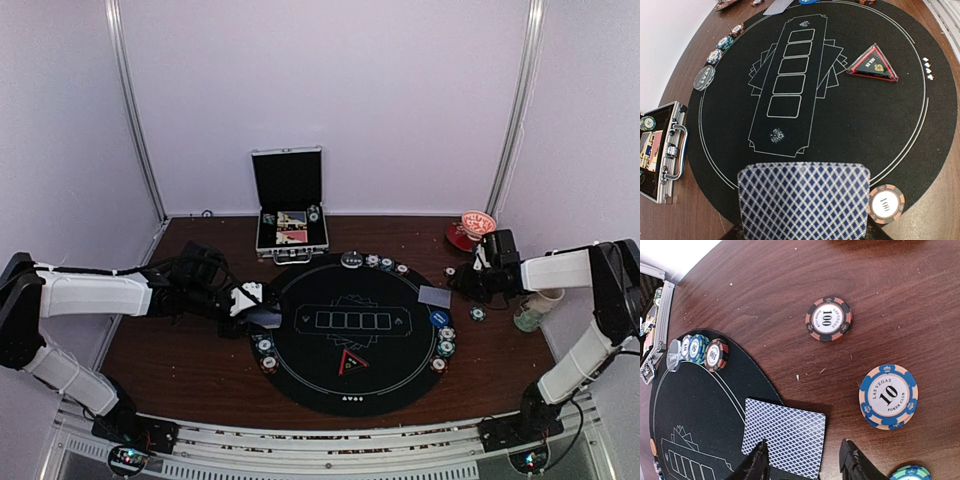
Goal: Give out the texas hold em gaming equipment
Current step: Distribute the poker card in the small blind area, then pick up the poker card from the face-down deck piles.
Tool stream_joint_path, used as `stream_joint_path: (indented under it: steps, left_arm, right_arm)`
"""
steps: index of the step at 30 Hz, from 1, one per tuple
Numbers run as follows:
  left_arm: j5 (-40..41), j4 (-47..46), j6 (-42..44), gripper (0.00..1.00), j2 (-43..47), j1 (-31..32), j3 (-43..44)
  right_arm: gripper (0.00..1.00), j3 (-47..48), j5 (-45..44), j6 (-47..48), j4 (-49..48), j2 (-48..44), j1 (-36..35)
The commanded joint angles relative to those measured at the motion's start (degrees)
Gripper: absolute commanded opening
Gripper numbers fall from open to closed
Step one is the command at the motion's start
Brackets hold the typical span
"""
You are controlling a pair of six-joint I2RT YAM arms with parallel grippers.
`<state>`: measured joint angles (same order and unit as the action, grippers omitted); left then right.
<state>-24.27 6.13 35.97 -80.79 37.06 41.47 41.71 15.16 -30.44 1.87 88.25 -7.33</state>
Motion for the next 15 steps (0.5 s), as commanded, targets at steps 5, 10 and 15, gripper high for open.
stream_joint_path:
  steps: [5, 10, 15]
  left_arm:
    - [-0.97, -1.17, 0.49, 0.32, 0.20, -0.42, 0.01]
    - [-0.93, -1.13, 0.51, 0.32, 0.19, -0.45, 0.01]
    - [-0.80, -1.12, 0.51, 0.32, 0.63, -0.44, -0.08]
  right_arm:
    - [0.60, -3.42, -1.89, 0.01, -2.44, -6.61, -0.86]
    - [0.69, -3.97, -2.71, 1.59, -3.73, -11.60, -6.90]
    - [0.74, -3.51, -3.03, 1.61, -7.19, -13.56, -16.12]
